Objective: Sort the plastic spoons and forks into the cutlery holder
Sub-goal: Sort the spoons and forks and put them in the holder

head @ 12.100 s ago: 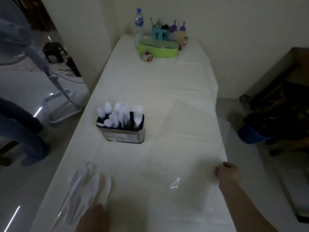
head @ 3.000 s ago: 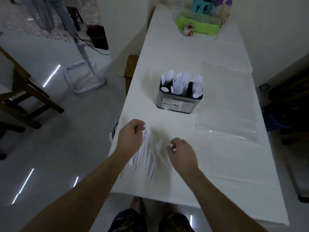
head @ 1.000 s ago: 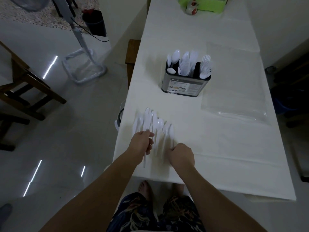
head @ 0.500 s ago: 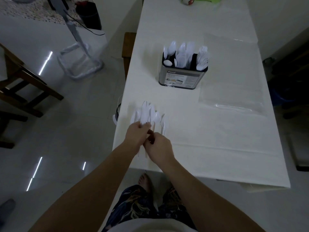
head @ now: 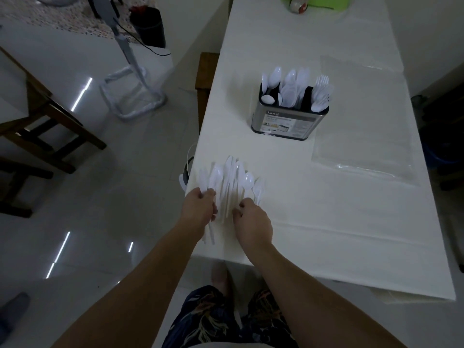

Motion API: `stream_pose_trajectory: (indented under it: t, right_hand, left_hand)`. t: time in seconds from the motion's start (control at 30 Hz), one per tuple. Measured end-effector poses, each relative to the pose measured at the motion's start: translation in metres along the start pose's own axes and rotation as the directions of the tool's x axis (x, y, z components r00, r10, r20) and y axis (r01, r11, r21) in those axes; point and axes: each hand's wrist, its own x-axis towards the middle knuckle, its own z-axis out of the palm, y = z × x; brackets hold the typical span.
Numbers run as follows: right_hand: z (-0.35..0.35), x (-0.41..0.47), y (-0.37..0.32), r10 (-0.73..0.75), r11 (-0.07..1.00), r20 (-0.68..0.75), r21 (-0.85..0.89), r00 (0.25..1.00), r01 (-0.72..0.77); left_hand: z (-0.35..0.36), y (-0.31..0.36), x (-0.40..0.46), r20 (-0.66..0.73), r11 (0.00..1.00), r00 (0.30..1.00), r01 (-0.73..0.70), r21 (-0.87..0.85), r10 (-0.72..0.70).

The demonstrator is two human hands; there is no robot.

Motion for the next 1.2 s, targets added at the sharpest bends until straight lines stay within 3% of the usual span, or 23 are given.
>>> stream_pose_trajectory:
  t: [0.27,0.7,0.77,0.87,1.0,1.07,1.2]
  right_hand:
    - [0.000,0.020,-0.013,0.106,0.987,0.032,-0.126,0.994,-0.102]
    - [-0.008,0.028,-0.012,0.212,0.974,0.029,-0.084,0.977,-0.209]
    - [-0.011,0.025,-0.013,0.191,0.981,0.023,-0.026,0.981,-0.190]
    - [-0.010,0.016,-0.021,0.036,0.995,0.073,0.088,0.997,-0.043]
    - [-0.002,0.002,-0.039,-0.136,0.970,0.185,0.225,0.973,0.093]
    - [0.005,-0.001,-0.040,-0.144,0.963,0.162,0.249,0.976,0.101]
    - [0.011,0.001,-0.031,0.016,0.994,0.043,0.105,0.999,-0.020]
  left_hand:
    - [-0.011,-0.001,-0.002,0.051,1.000,0.999,-0.004,0.019,0.003]
    - [-0.010,0.001,0.002,0.074,1.000,0.997,0.024,0.002,-0.024]
    - [-0.008,0.003,0.001,0.095,0.999,0.995,0.017,-0.043,-0.013]
    - [-0.004,0.008,0.001,0.103,0.996,0.994,-0.017,-0.084,0.026]
    - [-0.004,0.014,0.001,0.078,0.997,0.994,-0.077,-0.003,0.077]
    - [-0.010,0.016,0.005,0.011,0.996,0.996,-0.092,0.023,0.092]
    - [-0.024,0.014,0.018,-0.090,0.995,0.992,-0.077,0.065,0.082]
